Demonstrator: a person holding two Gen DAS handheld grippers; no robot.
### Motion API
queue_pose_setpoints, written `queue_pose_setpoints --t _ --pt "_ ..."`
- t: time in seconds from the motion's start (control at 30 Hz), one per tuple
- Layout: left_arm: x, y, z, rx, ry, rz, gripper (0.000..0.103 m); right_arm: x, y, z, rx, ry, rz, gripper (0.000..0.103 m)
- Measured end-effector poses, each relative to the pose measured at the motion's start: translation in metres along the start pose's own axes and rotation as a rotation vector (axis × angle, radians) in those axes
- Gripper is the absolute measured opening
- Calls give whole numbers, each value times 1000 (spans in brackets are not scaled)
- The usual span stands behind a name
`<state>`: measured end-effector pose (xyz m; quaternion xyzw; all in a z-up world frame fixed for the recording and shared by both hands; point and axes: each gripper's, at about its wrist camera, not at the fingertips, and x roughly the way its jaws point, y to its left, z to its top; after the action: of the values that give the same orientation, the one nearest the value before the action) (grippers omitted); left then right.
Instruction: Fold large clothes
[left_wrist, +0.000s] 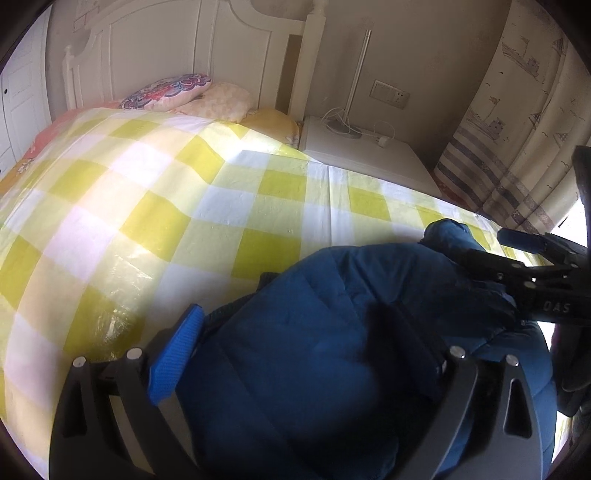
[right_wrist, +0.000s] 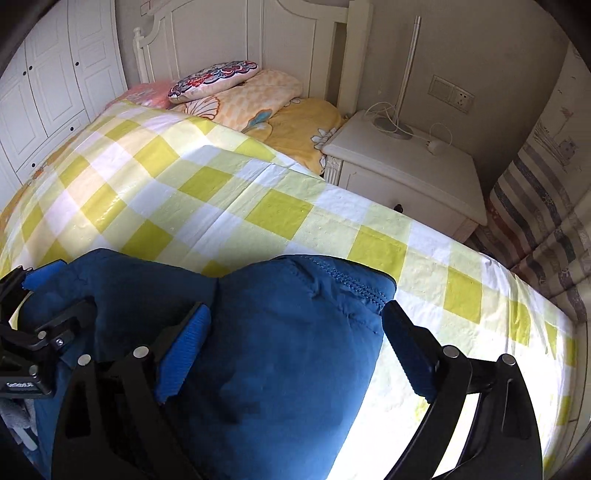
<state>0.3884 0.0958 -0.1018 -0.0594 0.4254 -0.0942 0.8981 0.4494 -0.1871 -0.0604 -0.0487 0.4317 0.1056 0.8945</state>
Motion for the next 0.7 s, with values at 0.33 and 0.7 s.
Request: queue_pose_setpoints --t 0.33,0.7 --pt "-42 57 -28 -197 73 -313 99 -111 -13 -136 135 -60 252 96" --pt "-40 74 -105 -280 259 -645 101 -53 -26 -170 392 140 649 99"
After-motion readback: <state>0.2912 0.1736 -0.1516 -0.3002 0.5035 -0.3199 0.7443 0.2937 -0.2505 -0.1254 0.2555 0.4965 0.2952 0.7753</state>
